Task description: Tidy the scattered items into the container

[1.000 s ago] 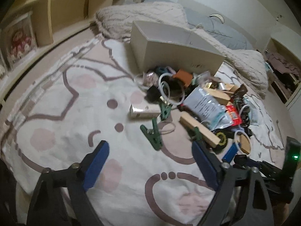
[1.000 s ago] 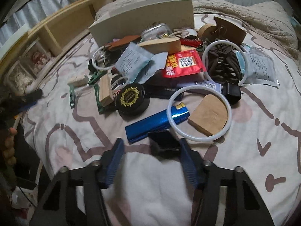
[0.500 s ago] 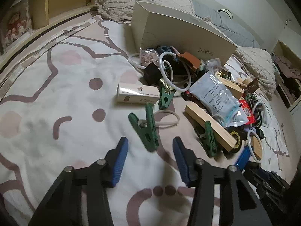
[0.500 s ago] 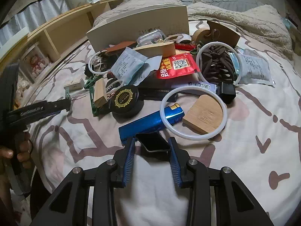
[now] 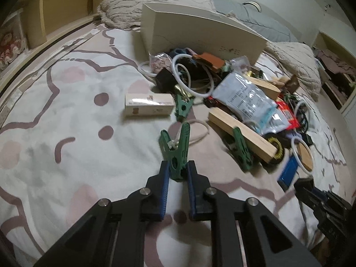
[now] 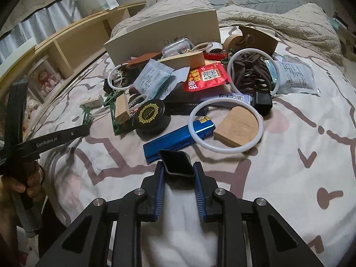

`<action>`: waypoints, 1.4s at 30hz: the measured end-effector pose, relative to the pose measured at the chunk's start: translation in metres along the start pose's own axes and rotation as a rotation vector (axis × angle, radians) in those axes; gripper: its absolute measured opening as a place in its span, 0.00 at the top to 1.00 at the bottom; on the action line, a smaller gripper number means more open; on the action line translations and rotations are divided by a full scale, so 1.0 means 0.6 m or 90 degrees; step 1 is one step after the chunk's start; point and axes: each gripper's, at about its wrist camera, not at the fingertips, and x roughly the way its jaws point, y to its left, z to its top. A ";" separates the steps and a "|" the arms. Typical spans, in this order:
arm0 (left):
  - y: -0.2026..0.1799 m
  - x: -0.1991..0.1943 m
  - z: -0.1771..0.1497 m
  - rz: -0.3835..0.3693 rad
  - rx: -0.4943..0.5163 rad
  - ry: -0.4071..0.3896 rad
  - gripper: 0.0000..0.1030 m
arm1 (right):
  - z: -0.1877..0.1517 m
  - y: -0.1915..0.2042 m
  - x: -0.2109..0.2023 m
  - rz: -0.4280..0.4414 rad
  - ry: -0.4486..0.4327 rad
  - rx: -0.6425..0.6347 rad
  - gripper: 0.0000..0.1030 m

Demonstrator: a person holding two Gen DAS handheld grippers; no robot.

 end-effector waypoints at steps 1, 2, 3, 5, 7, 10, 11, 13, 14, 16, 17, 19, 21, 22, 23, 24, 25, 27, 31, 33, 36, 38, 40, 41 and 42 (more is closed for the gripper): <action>-0.001 -0.004 -0.004 -0.006 0.000 0.002 0.85 | -0.002 0.000 -0.002 0.001 0.001 0.001 0.75; 0.000 -0.008 -0.008 -0.012 -0.002 0.005 0.85 | -0.004 0.000 -0.004 0.001 0.002 0.001 0.75; -0.001 -0.010 -0.011 -0.016 -0.003 0.006 0.85 | -0.006 0.001 -0.006 0.001 0.003 0.001 0.75; -0.005 -0.019 -0.019 -0.030 -0.002 0.010 0.85 | -0.010 0.001 -0.009 0.002 0.004 0.000 0.75; -0.013 -0.026 -0.028 -0.037 0.004 0.014 0.85 | -0.016 0.004 -0.012 0.003 0.004 -0.004 0.75; -0.026 -0.033 -0.041 -0.045 0.017 0.021 0.85 | -0.024 0.007 -0.017 -0.002 -0.004 -0.005 0.75; -0.030 -0.035 -0.045 -0.046 0.019 0.022 0.85 | -0.027 0.008 -0.019 -0.005 -0.007 -0.006 0.75; -0.038 -0.039 -0.053 -0.050 0.023 0.024 0.85 | -0.033 0.013 -0.023 -0.012 -0.014 -0.012 0.75; -0.041 -0.041 -0.057 -0.052 0.025 0.026 0.85 | -0.036 0.015 -0.025 -0.015 -0.017 -0.014 0.75; -0.048 -0.044 -0.062 -0.058 0.029 0.029 0.85 | -0.040 0.018 -0.029 -0.019 -0.021 -0.017 0.75; -0.051 -0.046 -0.065 -0.060 0.033 0.030 0.85 | -0.043 0.019 -0.030 -0.021 -0.023 -0.018 0.75; -0.057 -0.051 -0.070 -0.063 0.041 0.032 0.85 | -0.048 0.018 -0.033 -0.020 -0.028 -0.016 0.75; -0.061 -0.053 -0.072 -0.067 0.046 0.034 0.85 | -0.051 0.013 -0.033 -0.012 -0.029 -0.003 0.75; -0.063 -0.054 -0.073 -0.068 0.048 0.035 0.85 | -0.052 0.007 -0.033 -0.004 -0.032 0.012 0.75; -0.064 -0.055 -0.074 -0.068 0.049 0.035 0.85 | -0.053 0.006 -0.033 -0.001 -0.032 0.020 0.75; -0.064 -0.056 -0.075 -0.066 0.050 0.035 0.85 | -0.054 0.004 -0.033 0.001 -0.033 0.029 0.75; -0.064 -0.056 -0.076 -0.063 0.051 0.036 0.85 | -0.054 0.004 -0.031 0.001 -0.033 0.034 0.75; -0.062 -0.056 -0.077 -0.054 0.050 0.035 0.85 | -0.056 0.008 -0.029 -0.007 -0.034 0.029 0.75; -0.061 -0.055 -0.082 -0.011 0.070 0.039 0.82 | -0.059 0.008 -0.028 -0.010 -0.037 0.026 0.75; -0.058 -0.055 -0.085 -0.012 0.073 0.042 0.82 | -0.059 0.008 -0.025 -0.012 -0.036 0.025 0.75; -0.055 -0.058 -0.086 -0.005 0.084 0.046 0.81 | -0.060 0.012 -0.023 -0.021 -0.036 0.013 0.75; -0.053 -0.060 -0.086 0.004 0.093 0.048 0.76 | -0.062 0.014 -0.022 -0.027 -0.039 0.008 0.75; -0.047 -0.064 -0.086 0.015 0.094 0.046 0.67 | -0.062 0.015 -0.022 -0.030 -0.040 0.006 0.75; -0.044 -0.067 -0.085 0.021 0.092 0.044 0.63 | -0.062 0.014 -0.022 -0.029 -0.040 0.006 0.75; -0.040 -0.069 -0.083 0.023 0.086 0.041 0.59 | -0.063 0.014 -0.022 -0.028 -0.041 0.008 0.75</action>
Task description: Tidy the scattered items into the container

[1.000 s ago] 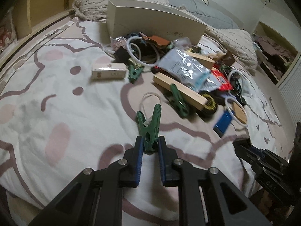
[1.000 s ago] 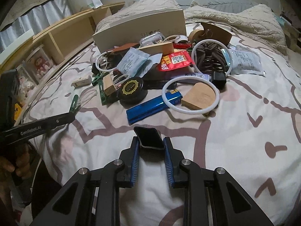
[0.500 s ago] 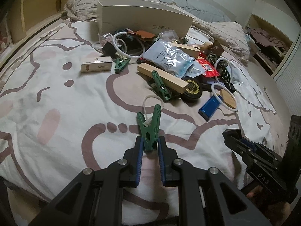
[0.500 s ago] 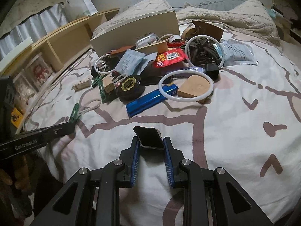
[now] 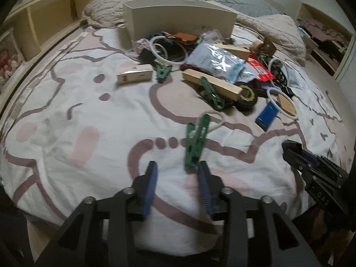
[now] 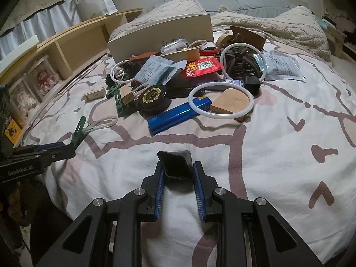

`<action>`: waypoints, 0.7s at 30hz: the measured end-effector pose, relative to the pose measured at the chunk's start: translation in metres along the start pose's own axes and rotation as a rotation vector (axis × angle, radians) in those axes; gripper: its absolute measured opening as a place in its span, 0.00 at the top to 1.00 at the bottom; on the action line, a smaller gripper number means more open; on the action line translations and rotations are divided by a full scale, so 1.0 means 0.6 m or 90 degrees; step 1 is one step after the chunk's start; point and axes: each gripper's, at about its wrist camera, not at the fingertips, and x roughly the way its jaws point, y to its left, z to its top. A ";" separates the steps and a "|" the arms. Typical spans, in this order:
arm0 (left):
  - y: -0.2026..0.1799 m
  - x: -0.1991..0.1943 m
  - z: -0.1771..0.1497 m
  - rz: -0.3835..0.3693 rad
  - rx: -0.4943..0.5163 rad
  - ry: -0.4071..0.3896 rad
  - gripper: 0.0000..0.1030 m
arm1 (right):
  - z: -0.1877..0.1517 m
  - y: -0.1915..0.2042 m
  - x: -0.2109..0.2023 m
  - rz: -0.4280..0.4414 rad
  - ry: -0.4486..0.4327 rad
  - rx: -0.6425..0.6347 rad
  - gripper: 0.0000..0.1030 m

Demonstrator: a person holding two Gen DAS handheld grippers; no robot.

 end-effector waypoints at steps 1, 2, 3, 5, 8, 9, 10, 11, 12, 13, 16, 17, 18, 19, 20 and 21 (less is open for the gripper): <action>0.003 -0.002 0.001 -0.006 -0.008 -0.003 0.57 | 0.000 -0.001 0.000 0.002 -0.001 0.001 0.75; 0.004 -0.003 0.001 -0.014 -0.013 -0.004 0.54 | 0.000 -0.001 0.000 0.004 -0.003 0.002 0.75; 0.003 -0.004 0.003 -0.021 -0.014 -0.005 0.51 | -0.001 -0.002 0.001 0.007 -0.004 0.005 0.75; -0.007 -0.004 0.005 -0.019 0.000 -0.010 0.51 | -0.001 -0.005 0.001 0.015 -0.004 0.011 0.75; -0.026 0.003 0.010 -0.017 0.021 -0.016 0.51 | 0.001 -0.010 0.002 0.026 0.001 0.022 0.75; -0.032 0.007 0.012 -0.014 0.027 -0.019 0.51 | 0.002 -0.012 0.002 0.030 0.003 0.024 0.75; -0.036 0.010 0.014 -0.010 0.031 -0.023 0.51 | 0.002 -0.013 0.002 0.032 0.004 0.026 0.75; -0.039 0.015 0.016 -0.005 0.033 -0.025 0.52 | 0.002 -0.014 0.002 0.035 0.006 0.029 0.75; -0.040 0.021 0.019 -0.002 0.032 -0.027 0.52 | 0.003 -0.015 0.003 0.038 0.009 0.030 0.75; -0.038 0.026 0.020 0.003 0.026 -0.029 0.52 | 0.004 -0.016 0.004 0.041 0.012 0.031 0.75; -0.028 0.037 0.022 0.010 0.007 -0.038 0.58 | 0.005 -0.017 0.006 0.045 0.017 0.030 0.75; -0.026 0.039 0.022 0.009 0.004 -0.040 0.58 | 0.005 -0.017 0.006 0.045 0.016 0.029 0.75; -0.024 0.042 0.022 0.007 0.001 -0.041 0.58 | 0.005 -0.016 0.006 0.044 0.014 0.025 0.75; -0.023 0.044 0.021 0.006 0.001 -0.041 0.58 | 0.004 -0.016 0.005 0.044 0.013 0.021 0.75; -0.023 0.046 0.020 0.005 0.003 -0.041 0.58 | 0.003 -0.016 0.005 0.044 0.010 0.016 0.75; -0.023 0.048 0.018 0.005 0.005 -0.040 0.58 | 0.002 -0.015 0.005 0.044 0.008 0.013 0.75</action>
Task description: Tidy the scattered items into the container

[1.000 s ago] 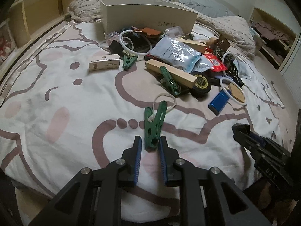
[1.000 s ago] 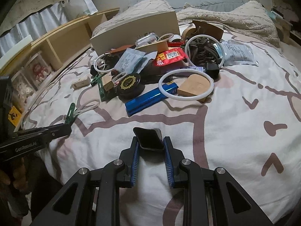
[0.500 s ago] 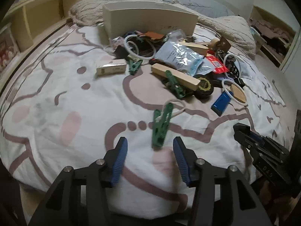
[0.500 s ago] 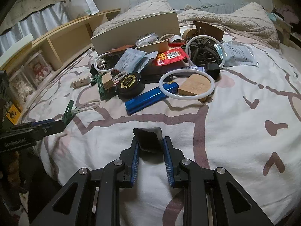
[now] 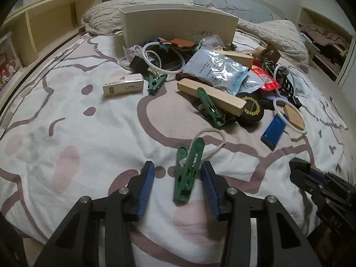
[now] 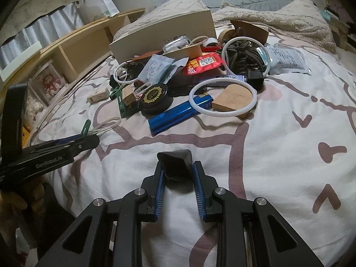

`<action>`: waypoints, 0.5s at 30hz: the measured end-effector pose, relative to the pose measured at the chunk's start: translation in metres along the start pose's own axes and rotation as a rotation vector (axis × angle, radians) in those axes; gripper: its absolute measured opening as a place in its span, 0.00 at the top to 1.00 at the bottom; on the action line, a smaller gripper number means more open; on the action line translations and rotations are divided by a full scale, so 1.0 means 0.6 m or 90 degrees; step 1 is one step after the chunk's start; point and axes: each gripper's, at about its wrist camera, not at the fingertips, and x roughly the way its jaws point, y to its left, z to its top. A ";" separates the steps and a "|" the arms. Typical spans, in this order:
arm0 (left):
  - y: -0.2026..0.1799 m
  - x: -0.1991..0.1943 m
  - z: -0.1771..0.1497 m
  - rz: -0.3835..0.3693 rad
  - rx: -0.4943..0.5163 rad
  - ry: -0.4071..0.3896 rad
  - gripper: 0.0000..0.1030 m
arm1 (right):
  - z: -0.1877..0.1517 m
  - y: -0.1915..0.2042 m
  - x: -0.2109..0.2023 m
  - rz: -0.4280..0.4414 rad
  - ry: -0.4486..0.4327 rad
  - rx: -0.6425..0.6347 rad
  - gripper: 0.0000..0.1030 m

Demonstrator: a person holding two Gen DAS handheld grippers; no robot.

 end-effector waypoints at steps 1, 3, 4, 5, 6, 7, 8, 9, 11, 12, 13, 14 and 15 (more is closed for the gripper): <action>0.001 0.000 -0.001 -0.003 0.000 0.000 0.58 | -0.001 0.000 0.000 0.000 -0.003 -0.002 0.75; 0.005 0.000 -0.001 -0.010 -0.006 0.000 0.58 | -0.002 0.002 0.000 -0.002 -0.006 -0.006 0.75; 0.006 0.001 -0.001 -0.015 -0.010 0.001 0.58 | -0.002 0.002 0.000 -0.003 -0.007 -0.007 0.75; 0.007 0.001 -0.002 -0.018 -0.012 0.001 0.58 | -0.003 0.002 0.000 -0.003 -0.008 -0.007 0.75; 0.008 0.001 -0.003 -0.020 -0.012 -0.001 0.58 | -0.003 0.002 0.000 -0.003 -0.008 -0.007 0.75; 0.008 0.000 -0.004 -0.022 -0.012 -0.005 0.58 | -0.003 0.002 0.000 -0.002 -0.009 -0.007 0.75; 0.007 -0.001 -0.005 -0.020 -0.011 -0.008 0.59 | -0.003 0.002 0.000 -0.002 -0.009 -0.007 0.75; 0.007 -0.002 -0.006 -0.013 -0.009 -0.012 0.64 | -0.003 0.003 0.000 -0.002 -0.009 -0.008 0.75; 0.009 -0.003 -0.007 -0.002 -0.015 -0.019 0.71 | -0.004 0.003 0.000 -0.003 -0.010 -0.009 0.75; 0.013 -0.004 -0.007 -0.002 -0.019 -0.020 0.76 | -0.004 0.003 0.000 -0.003 -0.010 -0.009 0.75; 0.015 -0.005 -0.007 -0.004 -0.024 -0.021 0.78 | -0.004 0.004 0.001 -0.005 -0.010 -0.010 0.75; 0.018 -0.006 -0.006 -0.006 -0.028 -0.021 0.83 | -0.003 0.005 0.001 -0.007 -0.009 -0.012 0.75; 0.020 -0.007 -0.007 -0.006 -0.031 -0.022 0.89 | -0.004 0.005 0.002 -0.009 -0.009 -0.013 0.75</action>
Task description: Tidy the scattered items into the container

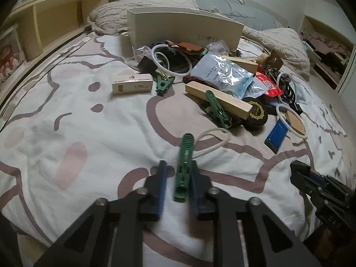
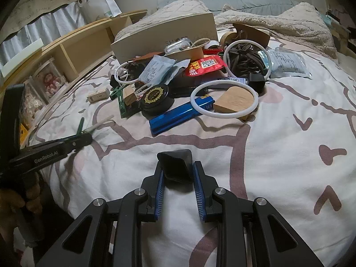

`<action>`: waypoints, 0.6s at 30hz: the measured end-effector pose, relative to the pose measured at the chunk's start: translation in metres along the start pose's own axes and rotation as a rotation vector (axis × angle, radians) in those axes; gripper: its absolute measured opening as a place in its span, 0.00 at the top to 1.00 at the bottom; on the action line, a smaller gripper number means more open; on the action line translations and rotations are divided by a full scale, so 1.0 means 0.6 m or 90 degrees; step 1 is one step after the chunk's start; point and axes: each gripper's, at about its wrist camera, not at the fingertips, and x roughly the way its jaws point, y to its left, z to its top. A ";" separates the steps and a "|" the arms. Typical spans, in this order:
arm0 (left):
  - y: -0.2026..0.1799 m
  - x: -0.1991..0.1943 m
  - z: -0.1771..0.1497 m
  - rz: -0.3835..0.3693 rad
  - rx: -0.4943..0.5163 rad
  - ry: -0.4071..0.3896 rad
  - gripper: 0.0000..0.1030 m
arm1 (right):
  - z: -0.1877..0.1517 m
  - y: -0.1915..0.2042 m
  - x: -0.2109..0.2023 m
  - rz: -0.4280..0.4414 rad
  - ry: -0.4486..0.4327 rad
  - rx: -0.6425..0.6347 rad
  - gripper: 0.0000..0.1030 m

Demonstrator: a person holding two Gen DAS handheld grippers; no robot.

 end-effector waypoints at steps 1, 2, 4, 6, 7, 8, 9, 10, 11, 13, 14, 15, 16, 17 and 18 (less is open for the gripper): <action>0.001 -0.001 0.000 -0.001 -0.001 0.000 0.90 | 0.001 0.002 0.001 -0.004 0.000 -0.003 0.75; 0.002 -0.003 0.000 -0.002 -0.004 -0.002 0.90 | 0.001 0.002 0.001 -0.005 0.001 -0.004 0.75; 0.002 -0.007 -0.001 -0.003 -0.007 -0.004 0.90 | 0.001 0.004 0.003 -0.008 0.001 -0.007 0.75; 0.003 -0.010 -0.002 -0.005 -0.009 -0.005 0.90 | 0.002 0.005 0.004 -0.009 0.001 -0.009 0.75; 0.004 -0.011 -0.002 -0.007 -0.011 -0.005 0.90 | 0.002 0.005 0.004 -0.009 0.001 -0.010 0.75; 0.005 -0.012 -0.003 -0.008 -0.012 -0.004 0.90 | 0.002 0.005 0.004 -0.009 0.001 -0.009 0.75; 0.006 -0.013 -0.003 -0.009 -0.014 -0.004 0.90 | 0.002 0.005 0.004 -0.009 0.001 -0.008 0.75; 0.007 -0.015 -0.003 -0.010 -0.015 -0.003 0.90 | 0.003 0.005 0.004 -0.009 0.003 -0.007 0.75; 0.008 -0.016 -0.003 -0.011 -0.017 -0.003 0.90 | 0.005 0.005 0.004 -0.010 0.006 -0.006 0.75; 0.011 -0.020 -0.002 -0.012 -0.022 -0.003 0.90 | 0.010 0.007 0.003 -0.016 0.010 -0.001 0.76; 0.012 -0.021 -0.001 -0.013 -0.024 -0.003 0.90 | 0.013 0.007 0.002 -0.018 0.012 0.003 0.76; 0.013 -0.023 0.002 -0.014 -0.026 -0.005 0.90 | 0.018 0.009 0.001 -0.019 0.014 0.006 0.76; 0.014 -0.025 0.004 -0.015 -0.026 -0.007 0.90 | 0.022 0.009 0.000 -0.018 0.015 0.006 0.76; 0.014 -0.026 0.007 -0.014 -0.026 -0.011 0.90 | 0.027 0.009 0.000 -0.018 0.016 0.006 0.76; 0.016 -0.026 0.010 -0.014 -0.025 -0.013 0.90 | 0.033 0.008 0.000 -0.017 0.017 0.005 0.76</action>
